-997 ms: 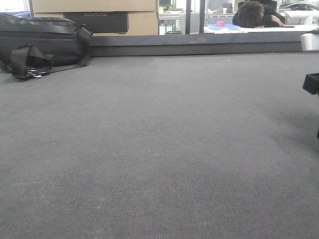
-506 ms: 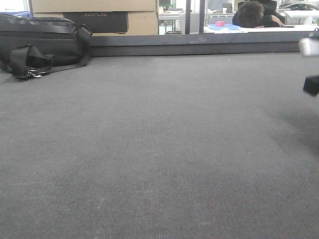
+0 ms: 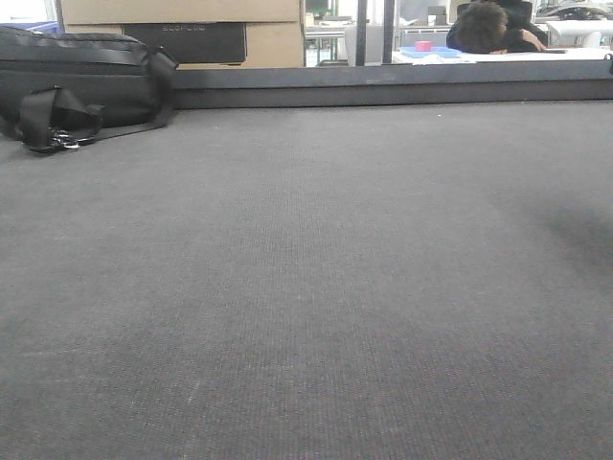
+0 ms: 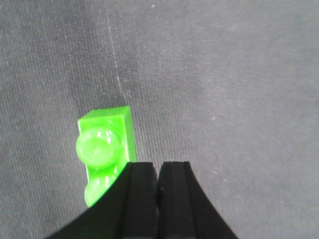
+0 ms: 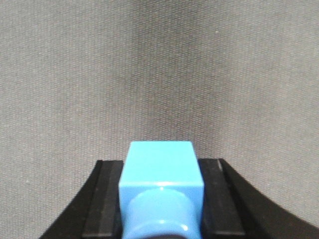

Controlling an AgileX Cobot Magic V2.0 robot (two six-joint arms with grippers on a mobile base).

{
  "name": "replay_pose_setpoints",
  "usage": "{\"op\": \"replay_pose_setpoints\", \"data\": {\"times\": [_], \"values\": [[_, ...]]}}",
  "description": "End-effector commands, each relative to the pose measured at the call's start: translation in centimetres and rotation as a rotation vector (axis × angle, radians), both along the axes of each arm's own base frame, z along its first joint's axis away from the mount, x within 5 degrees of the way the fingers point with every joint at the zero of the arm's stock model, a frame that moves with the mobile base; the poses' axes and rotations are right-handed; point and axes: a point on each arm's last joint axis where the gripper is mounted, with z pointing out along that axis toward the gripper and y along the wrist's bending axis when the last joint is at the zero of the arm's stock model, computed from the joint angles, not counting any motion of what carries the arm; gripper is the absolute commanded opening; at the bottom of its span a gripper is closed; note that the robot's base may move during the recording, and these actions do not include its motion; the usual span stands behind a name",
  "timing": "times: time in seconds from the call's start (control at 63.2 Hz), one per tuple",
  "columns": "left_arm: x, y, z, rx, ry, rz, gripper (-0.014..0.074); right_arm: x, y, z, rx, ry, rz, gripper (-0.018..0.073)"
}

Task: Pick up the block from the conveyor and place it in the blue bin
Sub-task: 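Lift both held blocks up off the belt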

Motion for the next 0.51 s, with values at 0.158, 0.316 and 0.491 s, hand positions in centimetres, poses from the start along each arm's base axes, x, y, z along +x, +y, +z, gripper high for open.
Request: {"op": "replay_pose_setpoints", "data": {"times": [0.158, 0.316, 0.491], "values": [[0.0, 0.7, 0.0, 0.061, -0.023, 0.117, 0.039, 0.0, 0.1, 0.5, 0.021, -0.03, -0.004, -0.0162], [-0.3, 1.7, -1.5, 0.075, -0.026, 0.184, 0.0424, 0.1, 0.1, 0.5, 0.029, -0.039, -0.007, -0.0162], [-0.2, 1.5, -3.5, 0.072, -0.002, 0.107, 0.0424, 0.5, 0.3, 0.5, 0.054, -0.064, -0.018, -0.0162]]}}
